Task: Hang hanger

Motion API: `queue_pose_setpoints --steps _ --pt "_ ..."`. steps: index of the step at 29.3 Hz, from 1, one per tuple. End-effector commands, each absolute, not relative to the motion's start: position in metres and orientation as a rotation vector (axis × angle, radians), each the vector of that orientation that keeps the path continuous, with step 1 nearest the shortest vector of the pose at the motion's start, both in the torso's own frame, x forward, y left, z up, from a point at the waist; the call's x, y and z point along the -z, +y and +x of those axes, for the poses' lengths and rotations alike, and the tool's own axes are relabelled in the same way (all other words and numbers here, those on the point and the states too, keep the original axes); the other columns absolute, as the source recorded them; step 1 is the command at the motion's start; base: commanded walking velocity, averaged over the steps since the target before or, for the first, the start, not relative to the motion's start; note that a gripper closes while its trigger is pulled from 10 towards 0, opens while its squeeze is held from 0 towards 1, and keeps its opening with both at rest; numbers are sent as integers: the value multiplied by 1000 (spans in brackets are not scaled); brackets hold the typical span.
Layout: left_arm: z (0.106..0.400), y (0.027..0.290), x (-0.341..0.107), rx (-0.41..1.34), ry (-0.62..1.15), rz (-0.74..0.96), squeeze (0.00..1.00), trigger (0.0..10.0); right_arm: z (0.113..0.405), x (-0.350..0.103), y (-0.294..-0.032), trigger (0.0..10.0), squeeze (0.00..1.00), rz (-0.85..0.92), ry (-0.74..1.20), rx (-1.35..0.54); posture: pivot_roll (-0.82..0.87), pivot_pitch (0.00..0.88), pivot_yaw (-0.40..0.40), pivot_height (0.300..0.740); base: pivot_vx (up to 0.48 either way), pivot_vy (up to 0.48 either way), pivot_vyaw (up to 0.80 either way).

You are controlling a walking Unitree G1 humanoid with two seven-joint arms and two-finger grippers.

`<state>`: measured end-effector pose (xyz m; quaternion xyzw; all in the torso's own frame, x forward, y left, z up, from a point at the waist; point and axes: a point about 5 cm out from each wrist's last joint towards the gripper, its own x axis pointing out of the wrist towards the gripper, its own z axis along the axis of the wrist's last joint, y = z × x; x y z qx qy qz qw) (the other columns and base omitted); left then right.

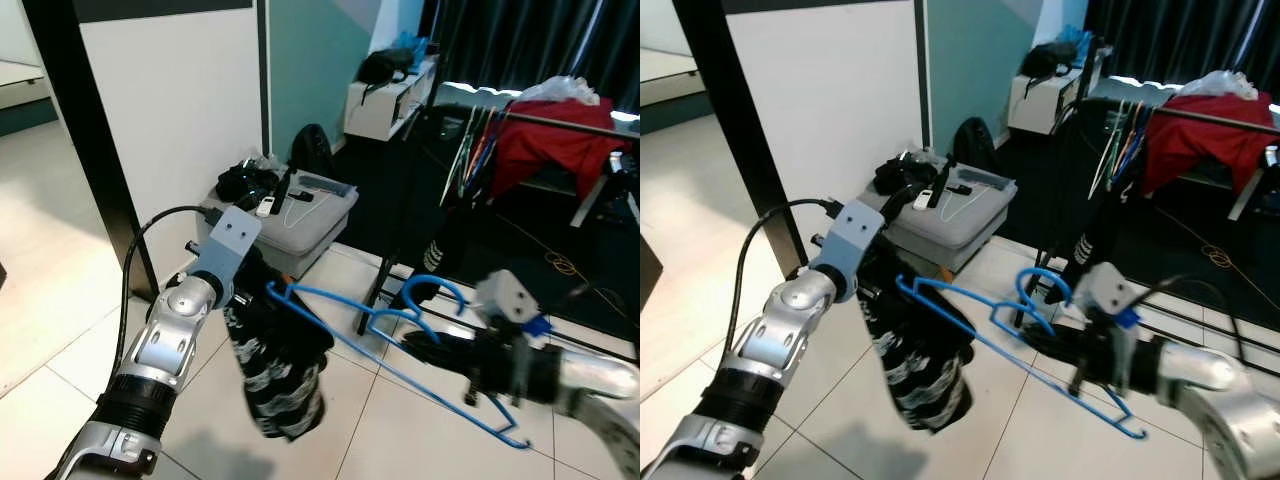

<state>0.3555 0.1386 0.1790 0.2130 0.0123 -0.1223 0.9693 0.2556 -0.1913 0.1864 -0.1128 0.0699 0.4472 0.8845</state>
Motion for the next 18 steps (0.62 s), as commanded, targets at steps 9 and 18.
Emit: queue_pose_setpoints --steps 9,18 --pt "344 109 -191 305 -44 418 0 10000 276 -185 -175 10000 0 -262 148 -907 -15 19 -53 740 0 0 0" --pt "343 101 -201 310 -72 407 0 10000 295 -179 -167 10000 0 -282 173 -793 -10 20 -57 740 0 0 0"
